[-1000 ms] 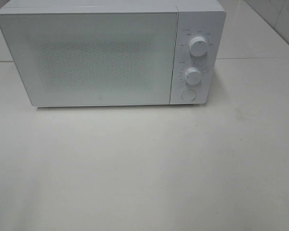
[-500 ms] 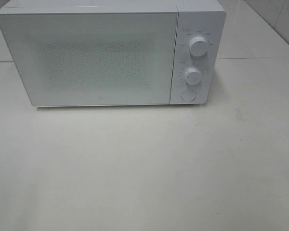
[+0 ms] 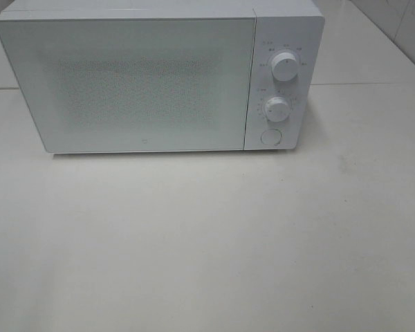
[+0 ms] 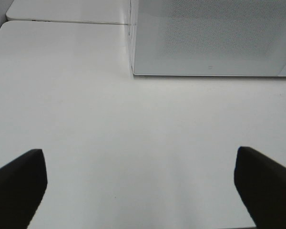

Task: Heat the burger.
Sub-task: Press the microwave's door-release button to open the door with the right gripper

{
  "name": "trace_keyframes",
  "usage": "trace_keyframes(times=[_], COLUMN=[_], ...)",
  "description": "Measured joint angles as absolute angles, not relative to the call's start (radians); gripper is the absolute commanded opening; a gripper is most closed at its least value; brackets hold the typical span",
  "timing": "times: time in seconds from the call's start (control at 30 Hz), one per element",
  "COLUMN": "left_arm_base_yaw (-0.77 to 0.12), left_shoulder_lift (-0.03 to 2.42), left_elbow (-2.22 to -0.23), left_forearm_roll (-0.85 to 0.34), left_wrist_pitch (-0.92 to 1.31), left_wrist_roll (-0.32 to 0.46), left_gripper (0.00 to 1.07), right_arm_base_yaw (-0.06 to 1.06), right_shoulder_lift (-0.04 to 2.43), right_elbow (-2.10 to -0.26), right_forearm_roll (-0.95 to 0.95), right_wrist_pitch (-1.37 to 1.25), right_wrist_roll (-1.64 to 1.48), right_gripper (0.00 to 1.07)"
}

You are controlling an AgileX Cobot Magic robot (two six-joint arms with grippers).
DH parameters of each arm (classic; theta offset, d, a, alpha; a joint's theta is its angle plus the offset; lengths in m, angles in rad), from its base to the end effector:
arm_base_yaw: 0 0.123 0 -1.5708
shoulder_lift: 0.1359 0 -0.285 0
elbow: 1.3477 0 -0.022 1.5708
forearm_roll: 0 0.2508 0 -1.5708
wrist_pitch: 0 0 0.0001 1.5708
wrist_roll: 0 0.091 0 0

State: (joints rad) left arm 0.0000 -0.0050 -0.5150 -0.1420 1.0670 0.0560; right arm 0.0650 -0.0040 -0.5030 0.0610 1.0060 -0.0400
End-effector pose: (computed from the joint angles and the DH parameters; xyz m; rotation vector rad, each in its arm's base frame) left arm -0.0081 -0.0113 0.2816 0.0655 2.0241 -0.1340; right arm -0.0041 0.0044 0.2827 -0.1051 1.9795 0.0885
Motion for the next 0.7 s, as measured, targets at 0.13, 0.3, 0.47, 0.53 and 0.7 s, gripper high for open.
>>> trace_keyframes(times=[0.13,0.3,0.47,0.53,0.7], left_arm_base_yaw=[0.0,0.0,0.0,0.0,0.0], left_shoulder_lift=[-0.005,-0.005,-0.005,-0.005,-0.005], left_elbow=[-0.515,-0.515,-0.515,-0.515,-0.515], left_forearm_roll=[-0.142,-0.142,-0.142,-0.142,-0.142], left_wrist_pitch=[1.067,1.067,1.067,1.067,1.067], left_wrist_roll=[0.056,0.056,0.056,0.056,0.056], left_gripper=[1.0,1.0,1.0,1.0,1.0], right_arm_base_yaw=[0.065,0.065,0.065,0.065,0.065], right_shoulder_lift=[-0.004,-0.004,-0.004,-0.004,-0.004], right_elbow=[-0.503,-0.503,-0.503,-0.503,-0.503], right_forearm_roll=[0.061,0.061,0.061,0.061,0.061], right_wrist_pitch=[1.006,1.006,1.006,1.006,1.006], right_wrist_roll=[-0.04,-0.04,-0.039,-0.039,-0.039], right_gripper=[0.76,0.76,0.76,0.76,0.76])
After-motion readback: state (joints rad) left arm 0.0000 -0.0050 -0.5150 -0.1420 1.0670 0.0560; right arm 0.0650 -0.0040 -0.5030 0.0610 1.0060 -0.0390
